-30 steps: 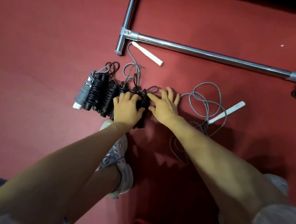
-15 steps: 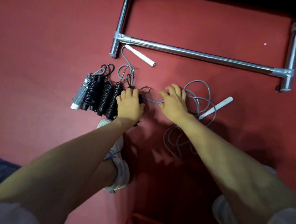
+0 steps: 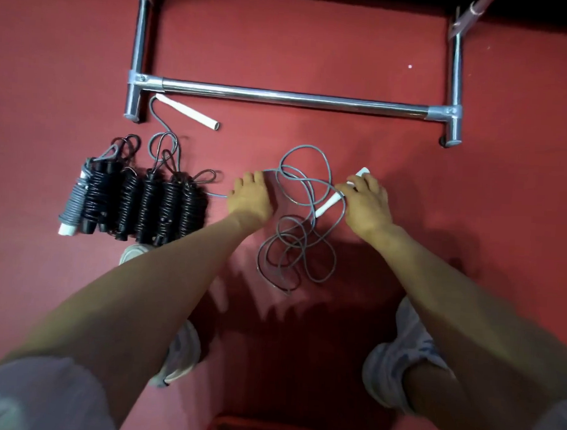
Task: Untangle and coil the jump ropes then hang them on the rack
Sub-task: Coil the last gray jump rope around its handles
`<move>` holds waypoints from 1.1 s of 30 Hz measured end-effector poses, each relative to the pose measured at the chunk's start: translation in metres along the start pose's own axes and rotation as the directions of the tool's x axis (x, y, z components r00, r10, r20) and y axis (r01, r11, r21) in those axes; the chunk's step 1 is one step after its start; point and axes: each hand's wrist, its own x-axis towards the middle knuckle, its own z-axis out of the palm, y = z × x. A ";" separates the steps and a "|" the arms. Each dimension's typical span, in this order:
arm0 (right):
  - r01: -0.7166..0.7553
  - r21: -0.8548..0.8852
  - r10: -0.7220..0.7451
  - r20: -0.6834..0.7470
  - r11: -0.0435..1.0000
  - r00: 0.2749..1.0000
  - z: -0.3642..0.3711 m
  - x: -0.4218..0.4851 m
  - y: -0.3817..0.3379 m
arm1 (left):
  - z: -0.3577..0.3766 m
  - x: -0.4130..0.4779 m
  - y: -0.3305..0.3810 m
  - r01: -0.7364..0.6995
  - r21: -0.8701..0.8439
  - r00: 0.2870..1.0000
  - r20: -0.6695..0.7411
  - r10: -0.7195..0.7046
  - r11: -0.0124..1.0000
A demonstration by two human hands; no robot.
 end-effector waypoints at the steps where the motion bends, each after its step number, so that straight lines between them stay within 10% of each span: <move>1: -0.002 -0.017 0.003 0.023 1.000 1.000 0.001 0.003 0.000 | 0.003 0.001 -0.003 0.024 0.044 1.000 0.007 -0.025 0.999; 11: -0.006 -0.196 0.014 0.039 0.981 0.999 0.002 0.010 0.003 | 0.008 0.001 -0.019 0.044 0.067 0.997 0.058 -0.048 0.997; 13: -0.049 -0.183 0.059 0.051 0.982 0.997 0.003 0.005 0.003 | 0.004 -0.003 -0.009 0.096 -0.145 0.994 0.067 -0.087 0.985; 16: -0.164 -0.096 0.173 0.096 0.982 0.980 0.006 -0.004 0.002 | -0.005 -0.010 0.019 0.314 -0.772 0.949 0.244 -0.198 0.553; 19: -0.185 -0.054 0.191 0.146 0.981 0.971 0.009 -0.009 0.002 | -0.013 -0.018 0.050 0.314 -0.917 0.948 0.316 -0.032 0.247; 22: -0.232 -0.022 0.232 0.173 0.972 0.957 0.008 -0.011 0.004 | -0.014 -0.014 0.059 0.251 -0.905 0.966 0.256 -0.031 0.344; 27: -0.220 0.013 0.215 0.159 0.975 0.964 0.009 -0.010 0.009 | -0.019 -0.001 0.022 0.019 -0.516 0.998 -0.041 -0.046 0.857; 33: -0.139 -0.047 0.140 0.028 0.989 0.990 0.012 0.004 0.004 | -0.041 0.047 -0.032 0.187 -0.353 0.931 -0.234 -0.280 0.917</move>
